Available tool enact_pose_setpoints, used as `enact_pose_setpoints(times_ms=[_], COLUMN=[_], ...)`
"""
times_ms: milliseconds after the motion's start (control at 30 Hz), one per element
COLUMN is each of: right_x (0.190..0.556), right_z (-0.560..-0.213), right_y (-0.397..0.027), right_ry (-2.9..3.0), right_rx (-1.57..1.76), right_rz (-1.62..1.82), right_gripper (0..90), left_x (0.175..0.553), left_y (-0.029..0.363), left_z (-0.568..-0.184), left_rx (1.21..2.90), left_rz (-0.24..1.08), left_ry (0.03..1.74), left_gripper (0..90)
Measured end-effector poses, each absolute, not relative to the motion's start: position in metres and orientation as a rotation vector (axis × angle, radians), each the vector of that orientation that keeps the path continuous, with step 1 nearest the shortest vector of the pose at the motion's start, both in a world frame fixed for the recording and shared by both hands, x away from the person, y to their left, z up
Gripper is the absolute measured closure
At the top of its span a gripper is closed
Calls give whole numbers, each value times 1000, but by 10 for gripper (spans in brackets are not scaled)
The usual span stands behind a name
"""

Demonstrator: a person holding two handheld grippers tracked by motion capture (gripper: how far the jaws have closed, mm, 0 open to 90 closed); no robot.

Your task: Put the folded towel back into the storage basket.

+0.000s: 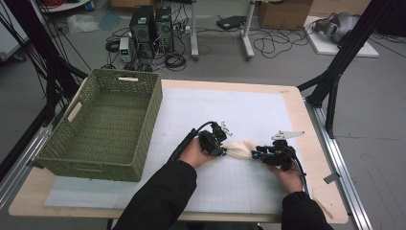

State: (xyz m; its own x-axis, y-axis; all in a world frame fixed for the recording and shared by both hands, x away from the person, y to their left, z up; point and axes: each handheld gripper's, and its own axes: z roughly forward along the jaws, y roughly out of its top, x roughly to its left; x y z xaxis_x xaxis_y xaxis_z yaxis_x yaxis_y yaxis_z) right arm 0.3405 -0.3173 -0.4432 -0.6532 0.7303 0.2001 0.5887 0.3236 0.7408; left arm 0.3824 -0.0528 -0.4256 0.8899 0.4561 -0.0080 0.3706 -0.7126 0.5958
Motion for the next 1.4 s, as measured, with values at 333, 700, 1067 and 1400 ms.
enact_pose_setpoints(times_ms=[333,700,1067,1400], right_x=[327,298,290,290], right_z=[-434,-423,-422,-424], right_y=[-328,-327,-325,-322], right_ry=[2335,2320,2327,2346], right_rx=[1213,1125,1101,1075], right_rz=[1273,1235,1250,1243], right_gripper=[369,288,236,228], left_x=[383,382,375,373], left_y=[-49,-46,-28,-15], left_z=[-426,-424,-425,-424], left_rx=[2389,2377,2310,2283], left_rz=[151,107,68,73], left_ry=[698,740,802,842], left_gripper=[783,792,793,794])
